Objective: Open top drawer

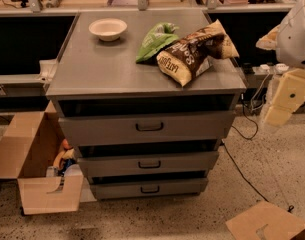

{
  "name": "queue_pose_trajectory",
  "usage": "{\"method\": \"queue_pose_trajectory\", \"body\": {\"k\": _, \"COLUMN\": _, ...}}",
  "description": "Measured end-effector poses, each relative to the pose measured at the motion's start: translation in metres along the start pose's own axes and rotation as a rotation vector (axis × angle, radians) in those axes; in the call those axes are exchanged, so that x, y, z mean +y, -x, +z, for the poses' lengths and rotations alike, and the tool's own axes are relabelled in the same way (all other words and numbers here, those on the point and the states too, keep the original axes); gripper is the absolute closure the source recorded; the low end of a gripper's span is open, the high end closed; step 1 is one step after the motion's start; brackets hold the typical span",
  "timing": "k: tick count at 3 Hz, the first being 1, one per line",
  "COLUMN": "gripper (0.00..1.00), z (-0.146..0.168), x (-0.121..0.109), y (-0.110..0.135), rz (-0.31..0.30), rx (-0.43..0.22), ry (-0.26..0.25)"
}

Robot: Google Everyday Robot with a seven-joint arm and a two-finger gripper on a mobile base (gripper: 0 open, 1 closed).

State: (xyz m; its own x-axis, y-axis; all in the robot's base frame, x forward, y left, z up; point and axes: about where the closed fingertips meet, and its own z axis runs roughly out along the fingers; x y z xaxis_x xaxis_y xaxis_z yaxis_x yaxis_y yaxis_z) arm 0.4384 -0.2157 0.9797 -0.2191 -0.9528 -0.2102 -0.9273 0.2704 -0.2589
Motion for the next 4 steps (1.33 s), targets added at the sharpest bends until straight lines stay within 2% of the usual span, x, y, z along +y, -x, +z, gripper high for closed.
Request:
{"method": "queue_pose_trajectory", "body": {"k": 1, "gripper": 0.00, "z": 0.000, "x": 0.000, "y": 0.000, "rz": 0.000, "rx": 0.000, "ry": 0.000}}
{"method": "queue_pose_trajectory", "body": {"k": 2, "gripper": 0.00, "z": 0.024, "x": 0.005, "y": 0.001, "rz": -0.040, "rx": -0.015, "ry": 0.013}}
{"method": "queue_pose_trajectory", "body": {"k": 3, "gripper": 0.00, "z": 0.065, "x": 0.011, "y": -0.003, "rz": -0.057, "rx": -0.043, "ry": 0.054}}
{"method": "queue_pose_trajectory", "body": {"k": 4, "gripper": 0.00, "z": 0.128, "x": 0.015, "y": -0.012, "rz": -0.012, "rx": -0.113, "ry": 0.131}}
